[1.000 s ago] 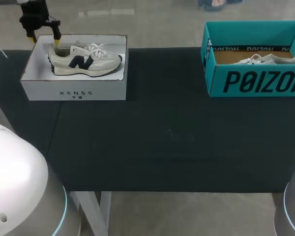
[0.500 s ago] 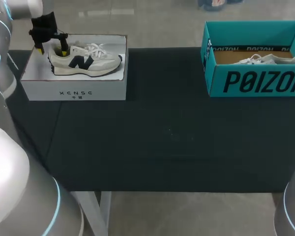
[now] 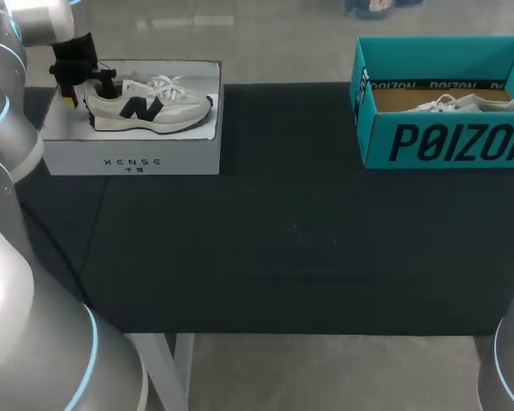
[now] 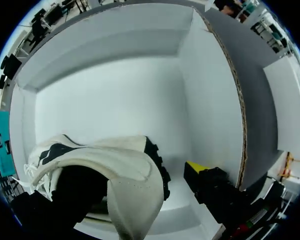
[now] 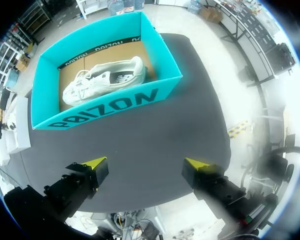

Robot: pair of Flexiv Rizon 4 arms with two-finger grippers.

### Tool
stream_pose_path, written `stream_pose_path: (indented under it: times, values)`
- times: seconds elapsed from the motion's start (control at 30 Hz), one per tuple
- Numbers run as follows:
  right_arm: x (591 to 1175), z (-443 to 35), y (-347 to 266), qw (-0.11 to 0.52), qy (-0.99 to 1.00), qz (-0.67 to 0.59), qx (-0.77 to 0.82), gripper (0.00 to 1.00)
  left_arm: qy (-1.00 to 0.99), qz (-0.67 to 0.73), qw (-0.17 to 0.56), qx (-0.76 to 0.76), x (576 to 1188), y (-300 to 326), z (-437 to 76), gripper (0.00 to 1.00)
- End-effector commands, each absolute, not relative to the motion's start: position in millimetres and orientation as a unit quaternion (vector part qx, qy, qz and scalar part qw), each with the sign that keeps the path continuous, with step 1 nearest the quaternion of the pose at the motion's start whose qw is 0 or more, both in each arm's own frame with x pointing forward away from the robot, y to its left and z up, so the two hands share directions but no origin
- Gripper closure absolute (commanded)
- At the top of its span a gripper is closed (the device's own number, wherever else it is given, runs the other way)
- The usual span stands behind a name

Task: Take the shoe out of the shoebox, open the shoe tongue, remove and reinsert the insole, then place the shoe into the shoebox

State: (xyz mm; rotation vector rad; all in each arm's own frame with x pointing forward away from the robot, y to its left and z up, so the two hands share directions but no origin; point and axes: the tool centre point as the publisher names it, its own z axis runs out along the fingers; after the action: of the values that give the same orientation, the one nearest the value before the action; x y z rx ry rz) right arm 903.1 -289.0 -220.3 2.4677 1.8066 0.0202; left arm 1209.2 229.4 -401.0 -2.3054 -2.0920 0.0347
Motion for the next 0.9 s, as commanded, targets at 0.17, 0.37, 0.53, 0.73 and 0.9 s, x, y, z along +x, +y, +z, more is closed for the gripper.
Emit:
stream_pose_path:
  times: [0.17, 0.37, 0.53, 0.73, 0.9]
  values:
    - [903, -221, -289, 0.042, 0.590, 0.007, 0.806, 0.00, -0.671, 0.024, 0.021, -0.741, 1221, 231, -406, 0.34]
    - [903, -221, -289, 0.042, 0.590, 0.007, 0.806, 0.00, -0.671, 0.022, 0.028, -0.741, 1223, 232, -406, 0.51]
    - [903, -221, -289, 0.042, 0.590, 0.007, 0.806, 0.00, -0.673, 0.019, 0.033, -0.739, 1223, 237, -407, 0.63]
    - [903, -221, -289, 0.042, 0.590, 0.007, 0.806, 0.00, -0.666, 0.022, 0.043, -0.745, 1221, 239, -408, 0.76]
    - [903, -221, -289, 0.042, 0.590, 0.007, 0.806, 0.00, -0.662, 0.023, 0.044, -0.748, 1221, 241, -404, 1.00]
